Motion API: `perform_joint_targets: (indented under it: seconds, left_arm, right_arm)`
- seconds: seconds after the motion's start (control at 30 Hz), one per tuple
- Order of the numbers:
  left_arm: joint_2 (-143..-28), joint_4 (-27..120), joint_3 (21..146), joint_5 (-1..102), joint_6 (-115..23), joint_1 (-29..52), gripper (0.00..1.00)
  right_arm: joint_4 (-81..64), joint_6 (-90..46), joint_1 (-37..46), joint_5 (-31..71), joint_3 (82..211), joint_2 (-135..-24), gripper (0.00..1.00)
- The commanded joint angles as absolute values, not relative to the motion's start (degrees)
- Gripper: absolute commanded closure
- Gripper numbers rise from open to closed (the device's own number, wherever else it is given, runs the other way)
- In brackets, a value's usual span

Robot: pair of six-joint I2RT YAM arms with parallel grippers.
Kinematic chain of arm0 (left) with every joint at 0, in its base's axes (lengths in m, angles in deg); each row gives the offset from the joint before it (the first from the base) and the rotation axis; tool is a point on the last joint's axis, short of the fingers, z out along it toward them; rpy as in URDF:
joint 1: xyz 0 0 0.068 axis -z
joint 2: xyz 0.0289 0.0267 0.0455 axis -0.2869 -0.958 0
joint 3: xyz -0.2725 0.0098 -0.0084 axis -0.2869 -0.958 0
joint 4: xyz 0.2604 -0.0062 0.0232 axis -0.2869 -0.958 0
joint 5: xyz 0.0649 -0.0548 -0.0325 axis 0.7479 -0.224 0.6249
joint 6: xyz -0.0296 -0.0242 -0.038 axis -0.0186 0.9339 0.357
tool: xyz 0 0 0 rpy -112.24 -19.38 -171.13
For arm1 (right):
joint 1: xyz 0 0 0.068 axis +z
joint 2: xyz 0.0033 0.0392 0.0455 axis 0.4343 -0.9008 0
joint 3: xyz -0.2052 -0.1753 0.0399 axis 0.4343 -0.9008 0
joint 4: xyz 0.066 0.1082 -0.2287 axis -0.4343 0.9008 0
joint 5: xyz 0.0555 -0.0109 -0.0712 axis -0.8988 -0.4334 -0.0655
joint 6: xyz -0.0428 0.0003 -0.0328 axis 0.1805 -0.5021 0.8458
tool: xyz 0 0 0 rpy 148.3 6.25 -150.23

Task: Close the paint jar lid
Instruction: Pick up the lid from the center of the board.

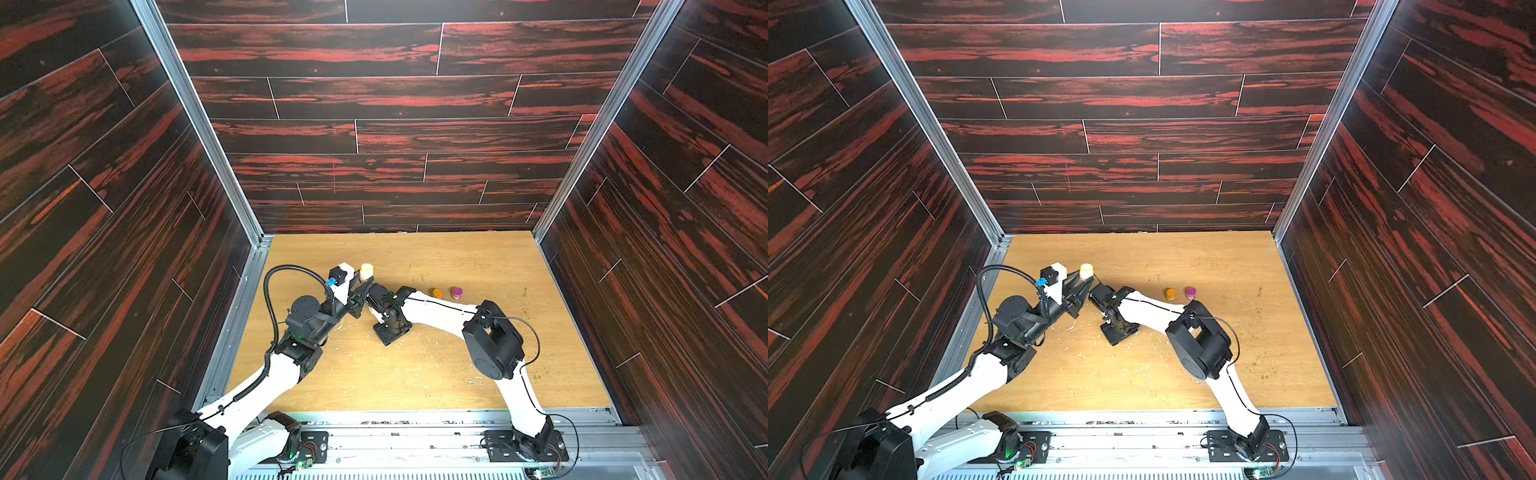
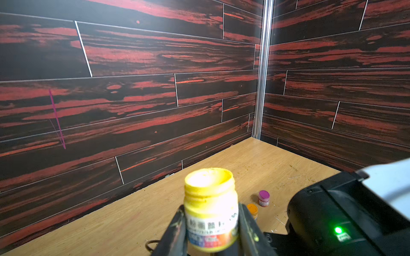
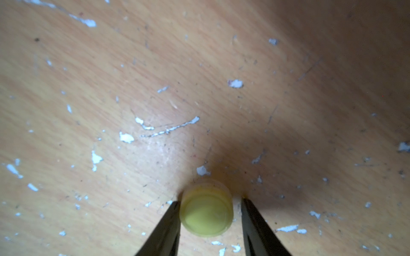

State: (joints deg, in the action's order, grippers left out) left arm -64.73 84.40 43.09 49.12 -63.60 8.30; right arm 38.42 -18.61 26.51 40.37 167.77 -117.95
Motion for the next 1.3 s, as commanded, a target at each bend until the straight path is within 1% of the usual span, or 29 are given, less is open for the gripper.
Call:
perform_joint_targets:
  seconds: [0.0, 0.1, 0.33, 0.43, 0.5, 0.63, 0.77, 0.87, 1.0, 1.1, 1.27]
  left_arm:
    - [-63.3, 85.0, 42.7, 49.7, -63.6, 8.0, 0.72]
    - [-63.2, 84.8, 42.7, 49.7, -63.6, 7.9, 0.72]
    - [-63.5, 84.8, 42.8, 49.5, -63.6, 7.9, 0.72]
    - [-63.7, 85.0, 42.8, 49.4, -63.4, 7.9, 0.72]
    - [-63.8, 85.2, 42.8, 49.3, -63.4, 7.9, 0.72]
    - [-64.6, 85.3, 43.5, 48.4, -63.7, 7.9, 0.72]
    - [-66.8, 86.0, 44.8, 46.2, -63.9, 8.0, 0.72]
    - [-68.7, 87.2, 46.1, 45.0, -63.9, 8.3, 0.72]
    - [-72.0, 87.1, 48.6, 42.0, -65.6, 9.7, 0.71]
    - [-73.9, 84.8, 50.3, 40.8, -69.4, 12.1, 0.71]
    - [-75.5, 80.3, 52.0, 39.8, -74.7, 15.9, 0.71]
  right_arm:
    - [39.6, -18.7, 26.9, 40.9, 168.5, -119.5, 0.53]
    - [39.6, -18.6, 26.9, 40.7, 168.9, -119.7, 0.54]
    - [39.8, -18.7, 26.9, 40.5, 168.8, -119.5, 0.66]
    - [39.8, -18.7, 26.7, 41.1, 168.3, -118.8, 0.69]
    - [39.6, -18.8, 26.0, 41.4, 167.3, -117.6, 0.7]
    - [37.0, -19.3, 22.4, 38.5, 161.8, -111.3, 0.71]
    - [33.5, -19.6, 16.7, 31.5, 155.2, -102.6, 0.72]
    - [31.0, -19.4, 11.6, 24.1, 150.9, -95.9, 0.72]
    - [29.7, -19.1, 4.7, 13.1, 148.5, -88.7, 0.72]
    - [29.8, -18.5, -1.2, 5.1, 148.6, -84.8, 0.72]
    - [34.1, -14.2, -6.2, -1.0, 153.7, -82.1, 0.72]
